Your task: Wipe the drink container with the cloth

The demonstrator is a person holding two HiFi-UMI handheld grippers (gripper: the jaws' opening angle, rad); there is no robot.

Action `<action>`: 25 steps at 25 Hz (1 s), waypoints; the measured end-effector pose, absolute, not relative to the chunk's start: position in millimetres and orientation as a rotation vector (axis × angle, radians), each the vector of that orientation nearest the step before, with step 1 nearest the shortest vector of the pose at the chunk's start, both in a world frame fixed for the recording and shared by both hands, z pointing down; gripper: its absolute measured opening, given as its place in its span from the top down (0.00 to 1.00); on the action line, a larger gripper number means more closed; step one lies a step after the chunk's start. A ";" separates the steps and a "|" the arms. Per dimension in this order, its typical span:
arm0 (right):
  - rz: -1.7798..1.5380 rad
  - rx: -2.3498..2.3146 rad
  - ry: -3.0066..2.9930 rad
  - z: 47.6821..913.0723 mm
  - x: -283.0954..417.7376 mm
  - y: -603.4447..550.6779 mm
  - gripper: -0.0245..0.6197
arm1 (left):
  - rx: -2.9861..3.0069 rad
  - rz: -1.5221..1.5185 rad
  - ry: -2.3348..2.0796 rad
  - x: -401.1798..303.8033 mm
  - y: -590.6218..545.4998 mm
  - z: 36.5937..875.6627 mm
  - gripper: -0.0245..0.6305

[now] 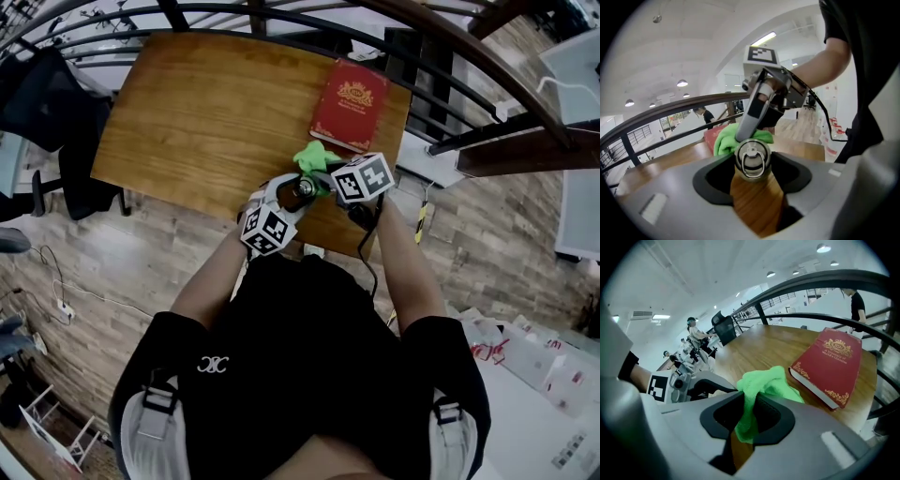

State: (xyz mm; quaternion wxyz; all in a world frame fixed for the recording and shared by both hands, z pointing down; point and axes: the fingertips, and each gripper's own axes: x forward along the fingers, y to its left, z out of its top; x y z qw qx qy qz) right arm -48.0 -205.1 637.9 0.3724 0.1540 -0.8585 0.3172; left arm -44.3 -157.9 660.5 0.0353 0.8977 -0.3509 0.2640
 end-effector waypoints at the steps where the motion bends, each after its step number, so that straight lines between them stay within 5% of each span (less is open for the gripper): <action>1: 0.807 0.391 -2.185 640.9 -48.1 -206.7 0.87 | 2.766 0.819 -1.074 -43.4 -157.7 660.6 0.51; 25: 1.061 0.703 -2.058 698.3 -17.9 -243.7 0.87 | 2.767 0.839 -1.063 -44.9 -156.1 660.4 0.51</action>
